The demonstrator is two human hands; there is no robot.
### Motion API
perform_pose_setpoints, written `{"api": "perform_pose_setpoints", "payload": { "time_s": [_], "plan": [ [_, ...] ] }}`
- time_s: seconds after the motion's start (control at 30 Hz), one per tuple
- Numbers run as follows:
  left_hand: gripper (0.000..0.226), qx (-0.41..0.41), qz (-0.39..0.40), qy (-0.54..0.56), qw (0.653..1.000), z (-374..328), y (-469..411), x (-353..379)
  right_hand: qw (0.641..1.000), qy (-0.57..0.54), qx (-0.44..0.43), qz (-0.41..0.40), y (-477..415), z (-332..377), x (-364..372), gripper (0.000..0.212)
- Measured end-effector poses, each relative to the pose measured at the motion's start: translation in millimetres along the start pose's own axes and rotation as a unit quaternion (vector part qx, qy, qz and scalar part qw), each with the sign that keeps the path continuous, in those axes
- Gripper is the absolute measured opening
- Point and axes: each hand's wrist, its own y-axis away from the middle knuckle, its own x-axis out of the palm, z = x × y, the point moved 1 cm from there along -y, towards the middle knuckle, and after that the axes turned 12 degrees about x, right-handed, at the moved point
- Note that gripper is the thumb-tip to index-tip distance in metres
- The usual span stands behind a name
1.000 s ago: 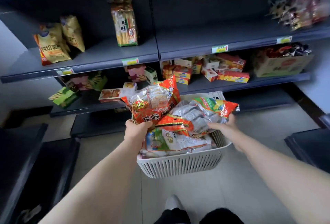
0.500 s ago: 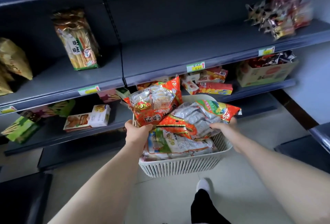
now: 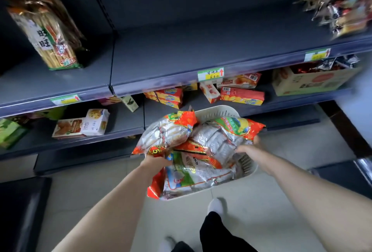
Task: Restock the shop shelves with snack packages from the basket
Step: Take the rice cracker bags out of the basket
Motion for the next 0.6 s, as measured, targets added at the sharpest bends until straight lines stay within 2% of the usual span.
{"api": "perform_pose_setpoints", "payload": {
  "time_s": [0.03,0.07,0.13,0.17,0.27,0.33,0.43,0.5,0.53,0.57,0.6],
  "plan": [
    [0.049,-0.004,-0.034,0.001,0.999,-2,-1,-1,0.999,0.042,0.002,0.003,1,2,-3,0.087],
    [0.044,-0.005,-0.065,0.005,0.998,-6,-3,-3,0.997,0.081,0.002,0.004,-1,4,-5,0.074],
    [0.042,-0.004,-0.097,0.014,0.995,-18,-4,-9,0.982,0.187,-0.014,-0.012,3,15,-12,0.030],
    [0.045,-0.004,-0.100,0.016,0.995,-25,-2,-12,0.970,0.239,-0.016,-0.030,8,22,-15,0.024],
    [0.067,-0.004,-0.114,0.012,0.993,-41,1,-19,0.901,0.426,-0.033,-0.082,28,47,-16,0.035],
    [0.074,-0.011,-0.127,0.015,0.992,-46,5,-22,0.871,0.472,-0.077,-0.110,39,64,-8,0.030],
    [0.073,-0.021,-0.164,0.008,0.986,-52,4,-29,0.860,0.470,-0.164,-0.114,48,82,17,0.023],
    [0.091,-0.015,-0.232,-0.035,0.972,-58,7,-34,0.864,0.454,-0.202,-0.087,49,88,32,0.014],
    [0.102,0.013,-0.256,-0.068,0.964,-60,11,-37,0.870,0.439,-0.214,-0.070,49,91,39,0.023],
    [0.112,0.061,-0.256,-0.133,0.956,-63,14,-38,0.876,0.425,-0.222,-0.055,51,93,45,0.042],
    [0.117,0.110,-0.232,-0.227,0.939,-66,17,-38,0.880,0.414,-0.230,-0.043,54,95,50,0.056]
  ]
}}
